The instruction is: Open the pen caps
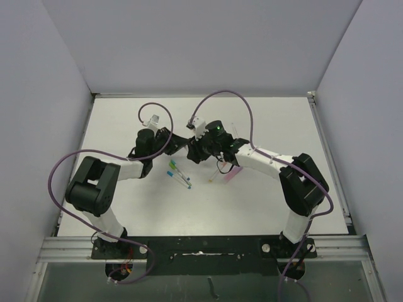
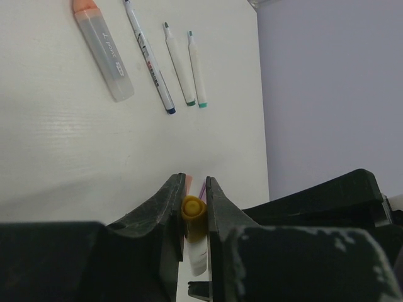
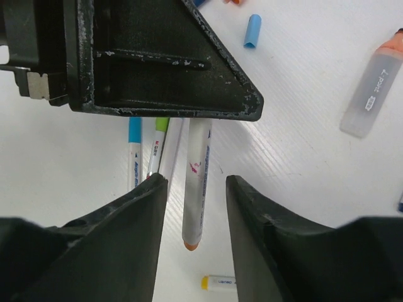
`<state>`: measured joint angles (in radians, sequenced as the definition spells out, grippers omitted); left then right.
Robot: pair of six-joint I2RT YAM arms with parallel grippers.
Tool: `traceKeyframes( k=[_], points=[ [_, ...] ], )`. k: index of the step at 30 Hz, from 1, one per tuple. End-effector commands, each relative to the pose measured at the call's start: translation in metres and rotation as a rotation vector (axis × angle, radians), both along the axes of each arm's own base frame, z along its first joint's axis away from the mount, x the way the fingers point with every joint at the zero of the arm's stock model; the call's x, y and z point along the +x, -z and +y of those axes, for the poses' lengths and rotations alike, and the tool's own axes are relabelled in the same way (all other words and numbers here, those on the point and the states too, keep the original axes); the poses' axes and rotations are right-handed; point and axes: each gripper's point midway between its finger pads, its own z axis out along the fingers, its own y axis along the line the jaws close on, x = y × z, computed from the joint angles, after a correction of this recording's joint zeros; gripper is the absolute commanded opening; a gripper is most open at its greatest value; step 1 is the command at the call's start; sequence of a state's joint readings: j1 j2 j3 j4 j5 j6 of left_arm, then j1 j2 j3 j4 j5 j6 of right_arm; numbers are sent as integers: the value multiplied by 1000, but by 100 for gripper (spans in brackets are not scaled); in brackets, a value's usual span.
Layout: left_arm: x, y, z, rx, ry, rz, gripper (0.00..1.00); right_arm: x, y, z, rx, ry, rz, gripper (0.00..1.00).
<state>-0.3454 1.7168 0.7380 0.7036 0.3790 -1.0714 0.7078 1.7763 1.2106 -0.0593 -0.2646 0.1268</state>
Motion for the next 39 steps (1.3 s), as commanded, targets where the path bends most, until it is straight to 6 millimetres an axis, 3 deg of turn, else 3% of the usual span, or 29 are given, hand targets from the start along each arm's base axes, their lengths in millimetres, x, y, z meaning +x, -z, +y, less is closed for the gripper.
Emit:
traceKeyframes(
  k=[1,8,22,26,30,34,35,39],
  points=[
    [5,-22,-10,-30,33,-83,0,14,-43,17,93,-15,-91,49],
    [0,-31,-16,-39,46,-99,0,16,-39,21,99,-15,-81,49],
    [-3,-49,-20,-52,50,-143,0,16,-29,26,95,-24,-40,34],
    [-4,-50,-21,-52,53,-144,0,15,-31,25,98,-20,-42,24],
    [-5,-49,-21,-43,54,-139,0,14,-35,23,100,-16,-50,0],
    [6,-44,-3,17,1,-134,0,10,-35,17,81,-15,-45,0],
    [15,-51,5,26,-24,-147,0,8,-34,14,70,-16,-42,0],
    [47,-62,50,40,-127,-169,0,-4,-24,1,29,-26,-15,0]
  ],
)
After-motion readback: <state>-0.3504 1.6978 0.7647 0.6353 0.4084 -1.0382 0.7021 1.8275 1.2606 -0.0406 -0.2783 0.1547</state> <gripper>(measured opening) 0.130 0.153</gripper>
